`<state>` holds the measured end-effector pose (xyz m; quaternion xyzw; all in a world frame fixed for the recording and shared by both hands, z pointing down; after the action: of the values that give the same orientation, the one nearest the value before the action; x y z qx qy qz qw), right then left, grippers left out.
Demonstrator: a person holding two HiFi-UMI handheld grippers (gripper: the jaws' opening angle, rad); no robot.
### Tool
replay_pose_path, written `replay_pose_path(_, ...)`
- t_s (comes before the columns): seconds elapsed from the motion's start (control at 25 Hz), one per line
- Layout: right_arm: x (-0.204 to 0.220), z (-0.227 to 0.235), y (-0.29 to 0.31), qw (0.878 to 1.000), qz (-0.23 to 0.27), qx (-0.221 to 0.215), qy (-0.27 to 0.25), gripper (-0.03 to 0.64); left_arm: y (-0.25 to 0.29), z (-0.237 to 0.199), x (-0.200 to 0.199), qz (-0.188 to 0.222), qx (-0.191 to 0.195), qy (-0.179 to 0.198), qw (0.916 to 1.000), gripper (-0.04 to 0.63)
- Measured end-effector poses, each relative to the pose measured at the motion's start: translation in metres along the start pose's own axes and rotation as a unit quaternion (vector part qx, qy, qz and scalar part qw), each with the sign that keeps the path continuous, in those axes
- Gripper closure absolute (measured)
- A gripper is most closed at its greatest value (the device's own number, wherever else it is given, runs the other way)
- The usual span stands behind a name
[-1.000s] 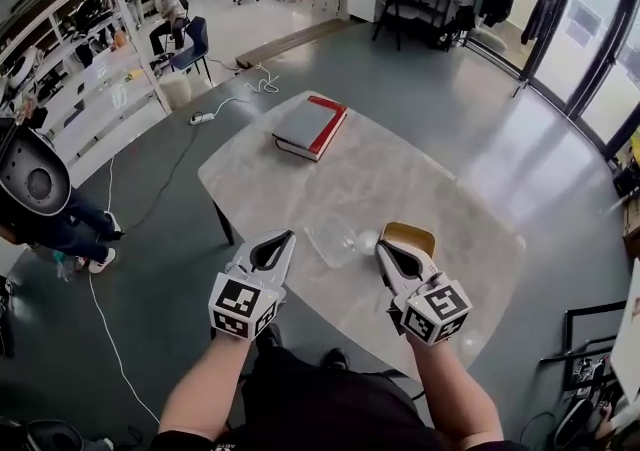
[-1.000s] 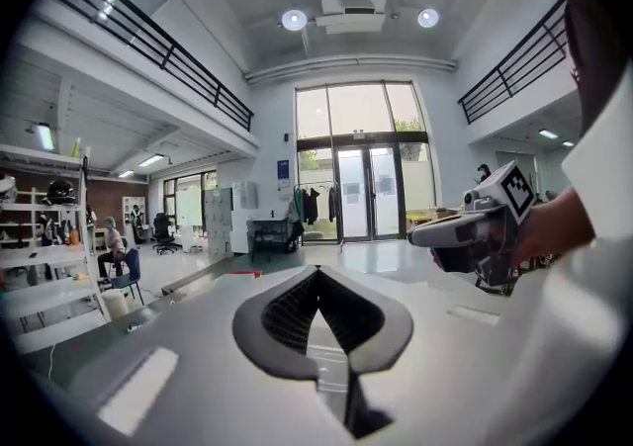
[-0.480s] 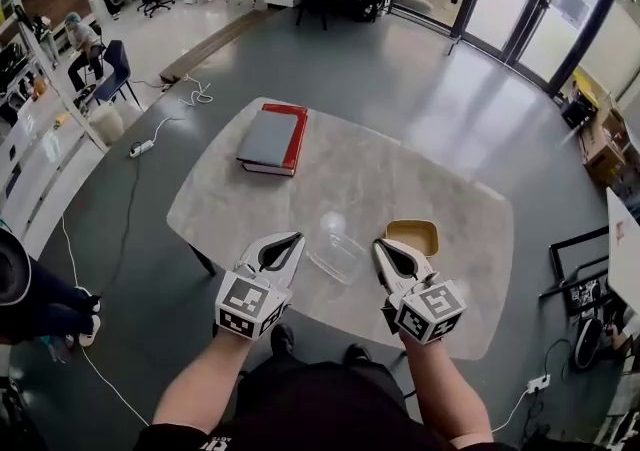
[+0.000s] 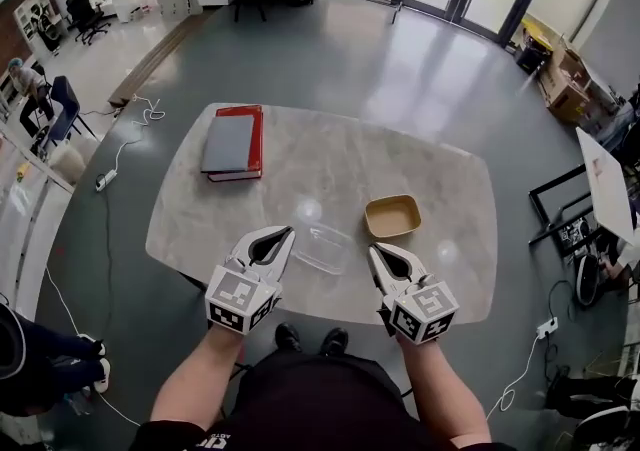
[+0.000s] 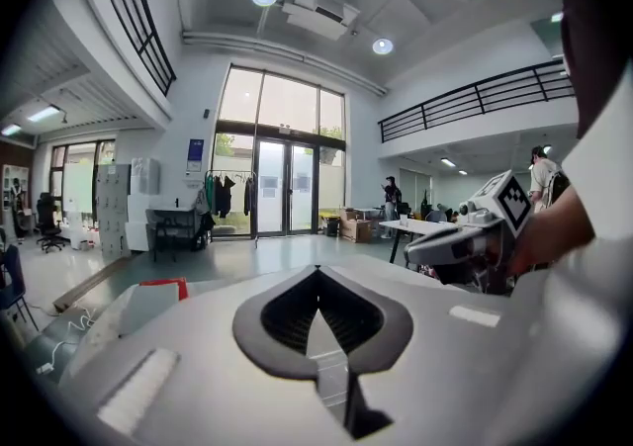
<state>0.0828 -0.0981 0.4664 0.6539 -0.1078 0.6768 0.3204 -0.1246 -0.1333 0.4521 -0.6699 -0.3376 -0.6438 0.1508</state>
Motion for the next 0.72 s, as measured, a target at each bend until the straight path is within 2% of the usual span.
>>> replay_pose_path(0.12, 0.008, 0.001, -0.002, 1.0, -0.018, -0.012, -0.011, 0.603, 0.008, 0.007, -0.005, 0.008, -0.001, -0.01, 0.9999, 0.597)
replay_pose_path(0.32, 0.015, -0.006, 0.011, 0.999, -0.036, -0.032, -0.022, 0.603, 0.016, 0.007, -0.003, 0.009, 0.002, 0.009, 0.9999, 0.597)
replay_pose_path(0.6, 0.032, -0.024, 0.053, 0.993, -0.092, -0.038, -0.065, 0.563, 0.015, -0.024, 0.008, 0.001, 0.018, 0.015, 0.9997, 0.597)
replay_pose_path(0.72, 0.047, -0.037, 0.076, 0.986, -0.131, -0.052, -0.085, 0.548, 0.014, -0.042, 0.008, 0.004, 0.023, 0.013, 0.9996, 0.597)
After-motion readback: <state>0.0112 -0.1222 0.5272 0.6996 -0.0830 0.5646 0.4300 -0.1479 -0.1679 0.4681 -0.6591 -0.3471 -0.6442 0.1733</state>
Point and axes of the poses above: the fingertips, and each gripper's own axes: y forward along the fingers, z to its right, x out of its underside, the point moved 5 cm from there along -y, backward along the fingers, and after that the axes turned 5 degrees about -y, right-handed, at the moved point
